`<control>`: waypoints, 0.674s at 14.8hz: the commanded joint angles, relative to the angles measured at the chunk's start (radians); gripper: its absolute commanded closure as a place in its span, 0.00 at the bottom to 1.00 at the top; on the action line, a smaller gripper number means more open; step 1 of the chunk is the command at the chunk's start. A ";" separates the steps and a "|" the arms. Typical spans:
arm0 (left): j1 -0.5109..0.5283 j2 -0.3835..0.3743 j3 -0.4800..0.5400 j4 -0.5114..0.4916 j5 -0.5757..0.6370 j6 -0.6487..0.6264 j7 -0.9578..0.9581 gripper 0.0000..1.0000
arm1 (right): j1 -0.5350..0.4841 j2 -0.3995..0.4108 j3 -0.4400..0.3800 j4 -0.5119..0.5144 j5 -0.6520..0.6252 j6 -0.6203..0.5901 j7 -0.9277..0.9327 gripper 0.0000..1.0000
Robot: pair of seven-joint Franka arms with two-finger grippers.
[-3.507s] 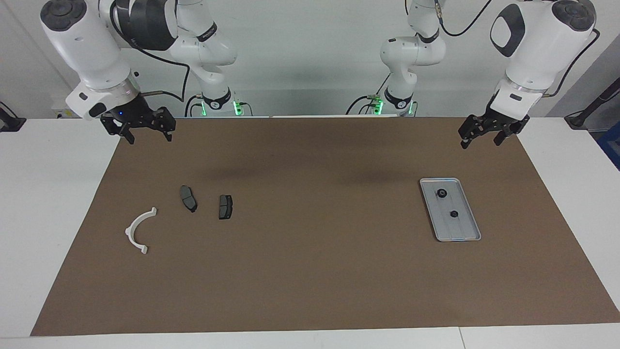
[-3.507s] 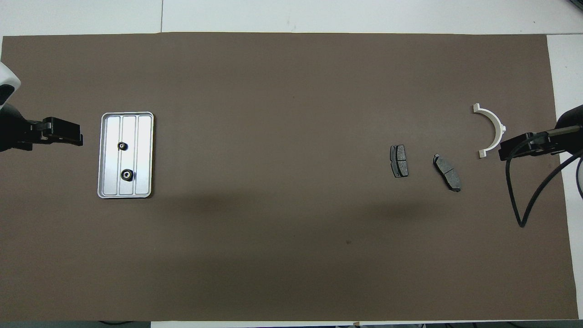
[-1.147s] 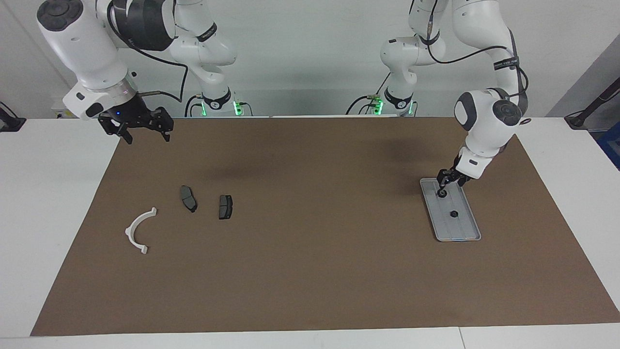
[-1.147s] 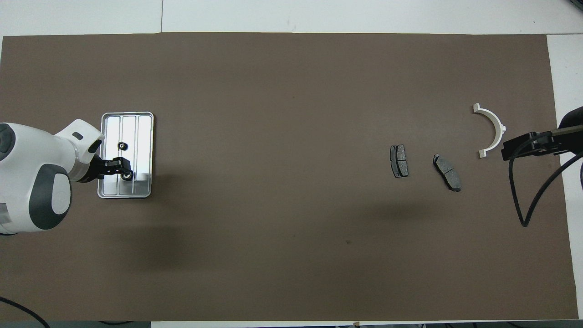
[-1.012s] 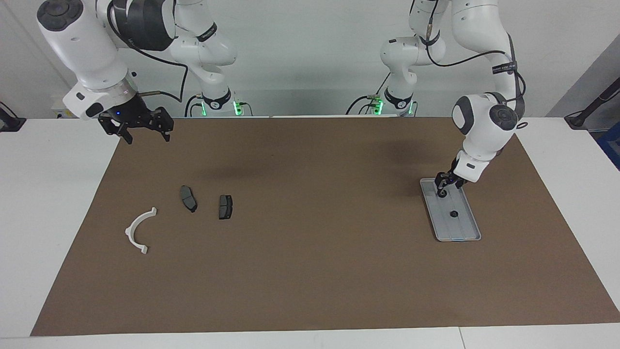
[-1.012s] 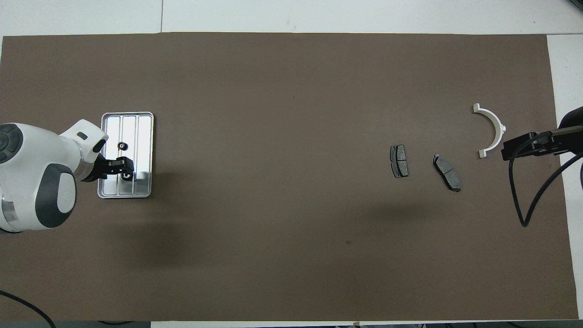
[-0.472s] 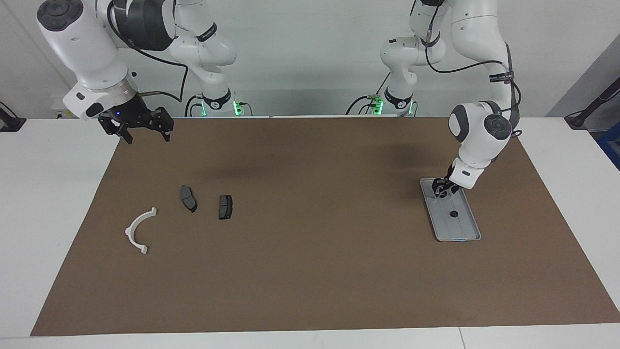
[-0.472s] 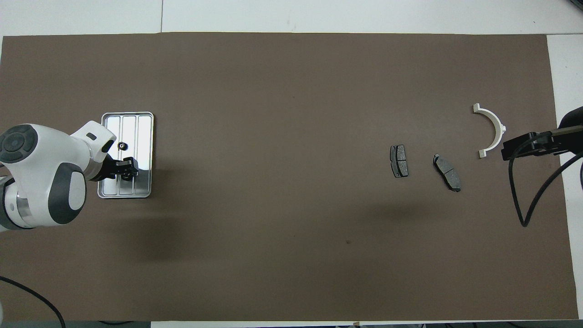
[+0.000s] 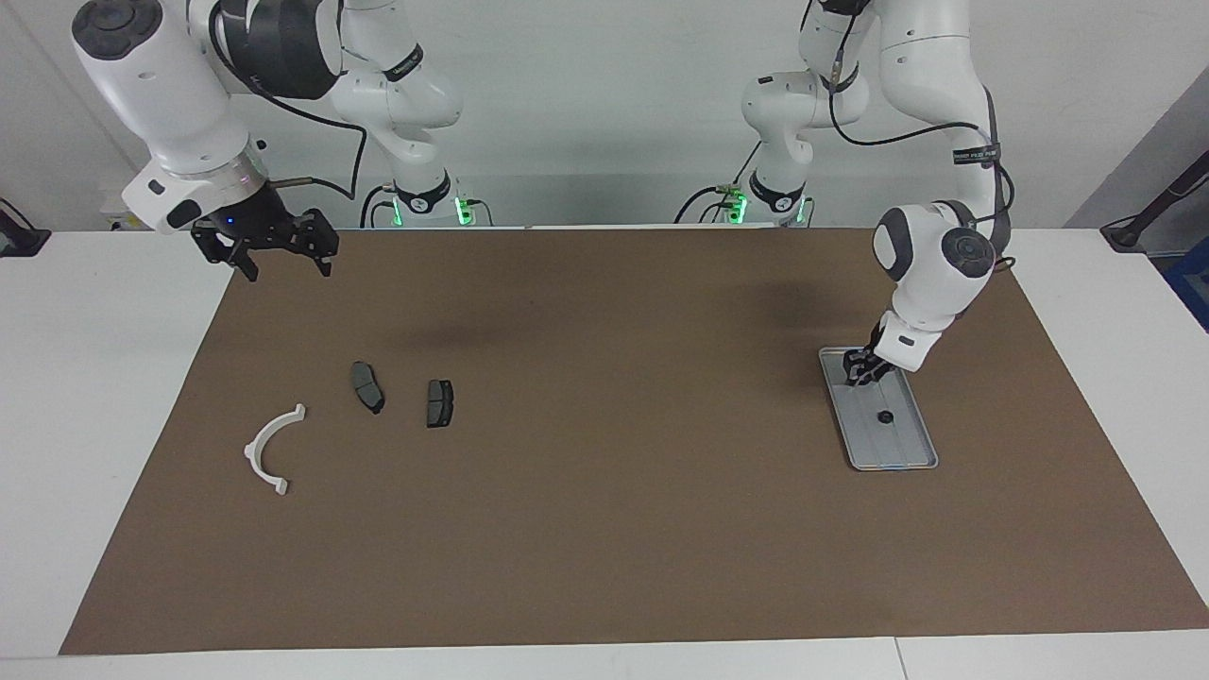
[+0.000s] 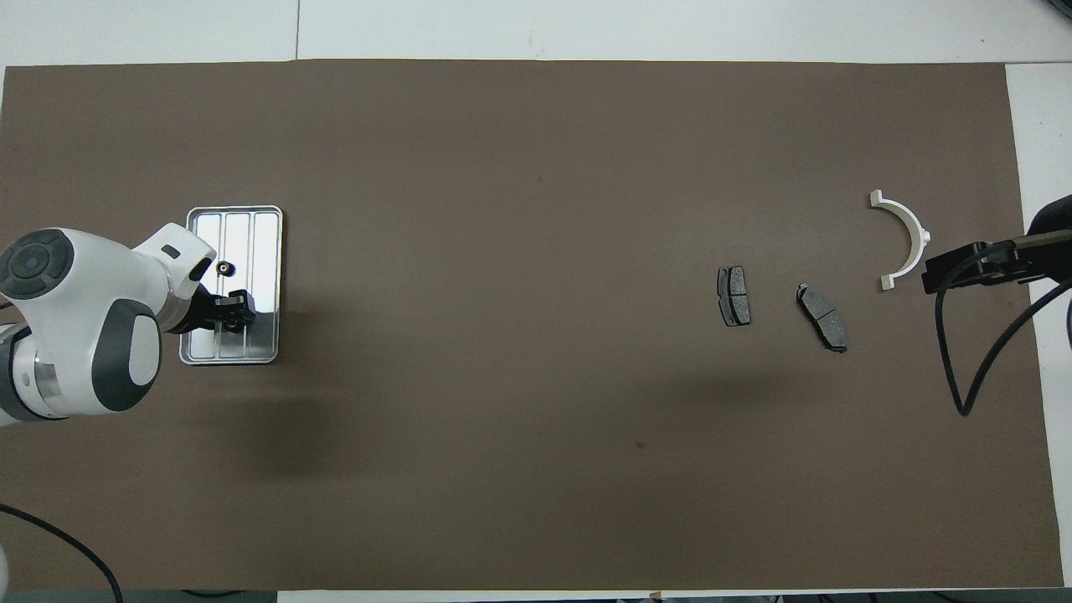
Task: Place bearing gear from tray to pile
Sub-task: 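Grasp the black bearing on the tray with the left gripper, then lift the bearing and carry it toward the table center with the left gripper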
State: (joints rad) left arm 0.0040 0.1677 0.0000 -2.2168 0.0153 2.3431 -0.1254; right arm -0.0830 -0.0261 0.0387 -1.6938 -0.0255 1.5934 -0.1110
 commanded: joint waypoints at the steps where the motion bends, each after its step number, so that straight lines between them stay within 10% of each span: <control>1: -0.012 0.004 0.006 -0.008 0.014 0.010 -0.022 0.87 | -0.014 -0.018 0.009 -0.024 0.009 0.031 -0.001 0.00; 3: -0.030 -0.001 0.006 0.023 0.014 -0.042 -0.031 1.00 | -0.014 -0.018 0.009 -0.024 0.009 0.031 -0.003 0.00; 10: -0.223 -0.011 -0.003 0.302 0.003 -0.340 -0.394 1.00 | -0.017 -0.017 0.009 -0.023 0.009 0.031 -0.004 0.00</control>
State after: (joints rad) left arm -0.1385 0.1537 -0.0123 -1.9799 0.0142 2.0689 -0.3819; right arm -0.0830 -0.0261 0.0387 -1.6938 -0.0255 1.5943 -0.1110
